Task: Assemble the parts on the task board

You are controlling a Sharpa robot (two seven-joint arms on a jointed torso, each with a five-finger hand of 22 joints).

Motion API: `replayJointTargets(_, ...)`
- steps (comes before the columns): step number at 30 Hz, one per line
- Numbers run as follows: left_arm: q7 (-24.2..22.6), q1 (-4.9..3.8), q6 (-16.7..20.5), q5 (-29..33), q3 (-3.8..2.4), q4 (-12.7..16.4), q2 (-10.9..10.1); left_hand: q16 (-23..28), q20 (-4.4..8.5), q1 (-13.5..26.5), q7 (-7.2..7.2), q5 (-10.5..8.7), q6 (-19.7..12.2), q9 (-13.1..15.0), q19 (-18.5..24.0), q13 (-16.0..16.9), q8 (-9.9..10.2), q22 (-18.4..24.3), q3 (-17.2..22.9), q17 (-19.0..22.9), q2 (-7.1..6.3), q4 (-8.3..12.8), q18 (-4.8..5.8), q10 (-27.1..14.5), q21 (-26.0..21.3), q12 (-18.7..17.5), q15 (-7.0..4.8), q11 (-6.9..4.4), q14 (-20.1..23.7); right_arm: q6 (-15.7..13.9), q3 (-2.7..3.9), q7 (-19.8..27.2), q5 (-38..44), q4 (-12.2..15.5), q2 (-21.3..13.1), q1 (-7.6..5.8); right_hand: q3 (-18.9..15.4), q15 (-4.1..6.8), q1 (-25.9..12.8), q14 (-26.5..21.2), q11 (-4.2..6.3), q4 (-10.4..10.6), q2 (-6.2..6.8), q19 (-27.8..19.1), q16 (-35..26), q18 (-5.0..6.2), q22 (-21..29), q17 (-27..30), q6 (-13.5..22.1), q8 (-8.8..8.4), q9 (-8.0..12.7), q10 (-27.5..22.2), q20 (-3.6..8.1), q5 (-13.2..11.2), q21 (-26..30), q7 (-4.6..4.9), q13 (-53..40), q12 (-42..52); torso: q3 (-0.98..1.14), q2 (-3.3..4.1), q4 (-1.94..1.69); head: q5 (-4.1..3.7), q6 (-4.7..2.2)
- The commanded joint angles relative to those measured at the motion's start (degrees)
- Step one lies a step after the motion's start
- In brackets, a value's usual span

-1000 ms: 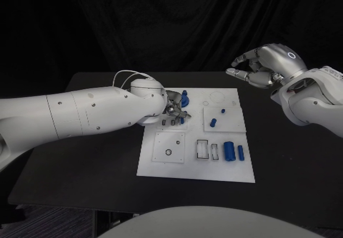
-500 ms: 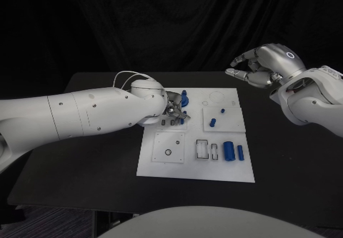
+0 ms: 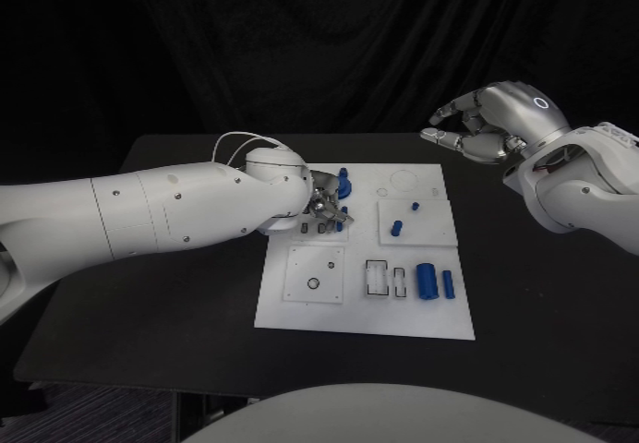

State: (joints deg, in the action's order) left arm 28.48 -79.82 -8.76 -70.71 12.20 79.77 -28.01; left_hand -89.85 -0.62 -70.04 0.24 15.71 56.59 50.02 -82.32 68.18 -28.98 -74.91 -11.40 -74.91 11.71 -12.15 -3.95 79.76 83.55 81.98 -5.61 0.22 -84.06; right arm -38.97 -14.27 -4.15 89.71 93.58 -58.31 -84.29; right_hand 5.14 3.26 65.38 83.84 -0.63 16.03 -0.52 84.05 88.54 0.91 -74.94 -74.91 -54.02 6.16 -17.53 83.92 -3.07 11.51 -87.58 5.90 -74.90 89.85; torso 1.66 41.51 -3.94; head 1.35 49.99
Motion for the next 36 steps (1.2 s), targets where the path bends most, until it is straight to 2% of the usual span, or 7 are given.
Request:
replayJointTargets(1,-1.16,0.13,-1.03,-0.08,-0.04,-0.01,0.14,-0.15,-0.03,-0.6,0.06,0.53,0.46,0.16,0.47,21.82,0.39,-3.8,0.55,-15.09,-0.2,0.03,0.91,10.24,-0.3,8.02,-0.24,-3.68,-5.94,0.08,0.04,0.04,0.14,-0.02,-0.07,0.12,0.05,-0.36,0.49,5.37,-0.23,-0.44,0.02,4.53,-0.11,-0.08,-13.97,-11.22,-0.3,-0.21,0.06,6.08,-0.3,0.31,0.31,-0.03,-15.1,0.15,0.02,0.0,0.04,-0.04,0.01)
replayJointTargets(17,-1.34,0.21,-1.32,-0.08,-0.04,-0.11,-0.04,-0.15,-0.02,-1.25,-0.01,1.92,0.77,0.72,0.55,21.82,1.56,-3.76,2.19,-15.09,-1.03,0.84,0.87,10.24,-0.49,8.02,-0.27,-3.73,-5.94,0.18,0.04,0.12,0.14,-0.18,0.02,0.14,0.09,-0.36,0.73,5.34,-0.23,-0.52,0.07,4.52,-0.17,-0.08,-13.96,-11.08,-0.33,-0.23,0.07,6.08,-0.3,0.32,0.33,-0.04,-15.1,0.15,0.02,-0.01,-0.01,-0.07,0.01)
replayJointTargets(21,-1.43,0.22,-1.14,-0.08,-0.04,-0.1,-0.13,-0.15,0.04,-1.46,-0.08,2.97,1.17,0.79,0.53,21.82,2.36,-3.79,3.25,-15.09,-1.42,1.11,0.86,10.24,-0.57,8.02,-0.34,-3.8,-5.94,0.24,0.04,0.1,0.14,-0.21,0.04,0.16,0.13,-0.36,0.92,5.34,-0.25,-0.57,0.08,4.52,-0.16,-0.08,-13.96,-11.09,-0.38,-0.25,0.09,6.08,-0.31,0.34,0.33,-0.04,-15.1,0.15,0.04,0.0,0.02,0.01,0.01)
replayJointTargets(25,-1.45,0.23,-0.97,-0.08,-0.04,-0.05,-0.3,-0.15,0.13,-1.91,-0.15,5.22,1.58,1.08,0.52,21.82,3.74,-3.82,5.53,-15.09,-2.45,1.68,0.85,10.24,-0.73,8.02,-0.43,-3.88,-5.94,0.3,0.04,0.05,0.14,-0.21,0.04,0.18,0.18,-0.37,1.01,5.32,-0.28,-0.55,0.0,4.5,-0.19,-0.06,-13.95,-11.01,-0.43,-0.24,0.09,6.08,-0.31,0.38,0.38,-0.05,-15.1,0.15,0.04,0.0,0.02,0.06,0.01)
replayJointTargets(27,-1.45,0.23,-0.81,-0.08,-0.04,0.01,-0.43,-0.15,0.15,-2.18,-0.17,5.54,1.68,1.24,0.52,21.82,4.27,-3.84,6.8,-15.09,-2.82,1.96,0.84,10.24,-0.79,8.02,-0.46,-3.9,-5.94,0.35,0.04,0.02,0.14,-0.22,0.03,0.18,0.26,-0.4,1.17,5.31,-0.34,-0.51,-0.14,4.47,-0.21,-0.05,-13.92,-10.98,-0.55,-0.23,0.09,6.08,-0.32,0.53,0.43,-0.05,-15.1,0.15,0.04,0.01,0.01,0.06,0.01)
replayJointTargets(29,-1.41,0.23,-0.62,-0.08,-0.04,0.08,-0.59,-0.15,0.17,-2.23,-0.15,5.86,1.8,1.4,0.49,21.82,4.67,-3.9,7.88,-15.09,-3.24,2.09,0.85,10.24,-0.82,8.02,-0.46,-3.91,-5.94,0.39,0.04,-0.01,0.14,-0.22,0.01,0.18,0.39,-0.48,1.58,5.29,-0.42,-0.42,-0.23,4.42,-0.26,-0.02,-13.89,-10.86,-0.7,-0.31,0.16,6.08,-0.38,1.73,0.52,0.0,-15.1,0.15,0.04,0.0,0.02,0.09,0.01)
replayJointTargets(36,-1.13,0.24,0.43,-0.08,-0.04,0.45,-1.34,-0.15,0.16,-1.27,-0.09,7.86,2.55,2.66,0.49,21.82,6.53,-3.99,14.95,-15.09,-6.23,2.32,0.81,10.24,-1.14,8.02,-0.42,-3.85,-5.94,0.53,0.04,-0.13,0.14,-0.14,-0.16,0.19,0.43,-0.52,1.62,5.27,-0.45,-0.2,-0.36,4.39,-0.29,-0.01,-13.87,-10.79,-0.78,-0.37,0.2,6.08,-0.41,2.22,0.58,0.03,-15.1,0.15,0.03,0.01,-0.01,0.15,0.01)
